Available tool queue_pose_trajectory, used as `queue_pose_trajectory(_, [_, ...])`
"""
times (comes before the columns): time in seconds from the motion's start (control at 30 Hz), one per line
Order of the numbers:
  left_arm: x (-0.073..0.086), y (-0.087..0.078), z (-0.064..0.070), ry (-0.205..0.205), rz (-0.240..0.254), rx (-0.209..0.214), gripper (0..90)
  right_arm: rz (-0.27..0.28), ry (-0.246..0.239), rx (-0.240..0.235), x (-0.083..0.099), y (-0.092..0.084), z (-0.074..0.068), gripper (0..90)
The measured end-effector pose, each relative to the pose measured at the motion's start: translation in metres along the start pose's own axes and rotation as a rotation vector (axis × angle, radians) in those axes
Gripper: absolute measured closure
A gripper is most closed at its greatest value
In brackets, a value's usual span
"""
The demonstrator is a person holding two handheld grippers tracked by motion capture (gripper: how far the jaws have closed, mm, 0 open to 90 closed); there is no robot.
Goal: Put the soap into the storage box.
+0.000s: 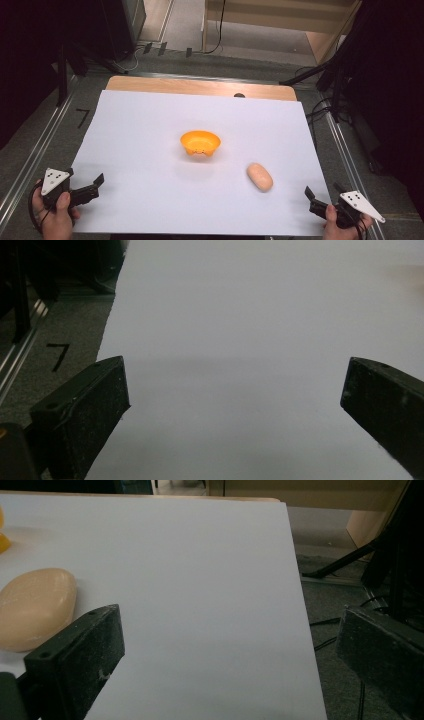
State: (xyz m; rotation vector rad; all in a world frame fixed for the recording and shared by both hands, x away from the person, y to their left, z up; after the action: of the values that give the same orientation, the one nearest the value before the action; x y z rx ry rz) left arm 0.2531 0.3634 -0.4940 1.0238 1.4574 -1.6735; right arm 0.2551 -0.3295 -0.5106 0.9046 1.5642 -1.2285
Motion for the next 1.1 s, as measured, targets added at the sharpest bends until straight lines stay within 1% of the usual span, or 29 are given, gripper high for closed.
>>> queue_pose_trajectory(0.03, [0.0, 0.0, 0.0, 0.001, 0.0, 0.0, 0.0, 0.0, 0.0, 0.0, 0.0, 0.0, 0.0, 1.0])
queue_pose_trajectory(0.07, [0.0, 0.0, 0.0, 0.001, 0.001, 0.0, 0.0, 0.003, -0.009, -0.003, 0.0, 0.0, -0.001, 3.5])
queue_pose_trajectory(0.17, [0.0, 0.0, 0.0, 0.001, 0.0, -0.001, 0.0, 0.008, -0.026, 0.016, -0.001, -0.001, -0.002, 5.3])
queue_pose_trajectory(0.23, [0.0, 0.0, 0.0, 0.001, -0.001, -0.002, 0.0, -0.006, -0.033, 0.007, -0.001, 0.0, -0.003, 7.1])
queue_pose_trajectory(0.27, [0.0, 0.0, 0.0, 0.002, -0.001, -0.002, 0.0, -0.01, -0.049, 0.013, -0.002, 0.0, -0.004, 9.9])
queue_pose_trajectory(0.3, [0.0, 0.0, 0.0, 0.001, -0.001, -0.002, 0.0, -0.01, -0.049, 0.013, -0.002, 0.0, -0.004, 9.9])
queue_pose_trajectory(0.37, [0.0, 0.0, 0.0, 0.002, 0.0, -0.003, 0.0, -0.009, -0.067, 0.016, -0.002, 0.0, -0.006, 13.0])
queue_pose_trajectory(0.4, [0.0, 0.0, 0.0, 0.002, 0.0, -0.002, 0.0, -0.012, -0.079, 0.013, -0.003, 0.001, -0.007, 13.0])
queue_pose_trajectory(0.47, [0.0, 0.0, 0.001, 0.003, 0.0, -0.002, 0.0, -0.018, -0.077, 0.007, -0.004, 0.001, -0.009, 12.9])
queue_pose_trajectory(0.5, [0.0, 0.0, 0.001, 0.004, 0.0, -0.003, 0.0, -0.015, -0.087, 0.017, -0.005, 0.001, -0.01, 12.9])
queue_pose_trajectory(0.53, [0.0, 0.0, 0.001, 0.004, 0.0, -0.003, 0.0, -0.015, -0.087, 0.017, -0.005, 0.001, -0.01, 12.9])
queue_pose_trajectory(0.57, [0.0, 0.0, 0.001, 0.005, 0.003, -0.005, 0.0, -0.013, -0.107, 0.025, -0.007, 0.0, -0.012, 12.8])
queue_pose_trajectory(0.73, [0.0, -0.001, 0.001, 0.008, 0.011, -0.009, 0.0, -0.059, -0.169, 0.027, -0.012, 0.003, -0.022, 12.8])
queue_pose_trajectory(0.83, [0.0, -0.001, 0.001, 0.016, 0.01, -0.009, 0.0, -0.083, -0.198, -0.005, -0.015, 0.006, -0.031, 12.9])
queue_pose_trajectory(0.87, [0.0, 0.0, 0.002, 0.015, 0.01, -0.009, 0.0, -0.116, -0.212, -0.012, -0.015, 0.01, -0.036, 13.1])
queue_pose_trajectory(0.9, [0.0, 0.0, 0.001, 0.016, 0.01, -0.01, 0.0, -0.116, -0.212, -0.012, -0.015, 0.01, -0.036, 13.1])
queue_pose_trajectory(1.0, [0.0, -0.001, 0.001, 0.012, 0.011, -0.012, 0.0, -0.151, -0.229, -0.033, -0.017, 0.015, -0.044, 13.6])
queue_pose_trajectory(1.1, [0.0, -0.001, 0.001, 0.012, 0.012, -0.013, 0.0, -0.184, -0.238, -0.065, -0.017, 0.02, -0.05, 13.6])
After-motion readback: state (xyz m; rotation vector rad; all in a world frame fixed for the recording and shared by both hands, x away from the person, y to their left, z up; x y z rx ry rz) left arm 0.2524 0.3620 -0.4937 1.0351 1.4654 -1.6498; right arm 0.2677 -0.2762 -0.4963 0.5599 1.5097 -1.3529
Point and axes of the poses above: each handheld gripper's, and its own axes: y roughly forward along the jaws, x roughly out of its underside, z roughly to its right, the point moved 6 cm from there along y, roughly forward along the jaws, and after that the axes turned 4 degrees about z, right-handed, at the moved point
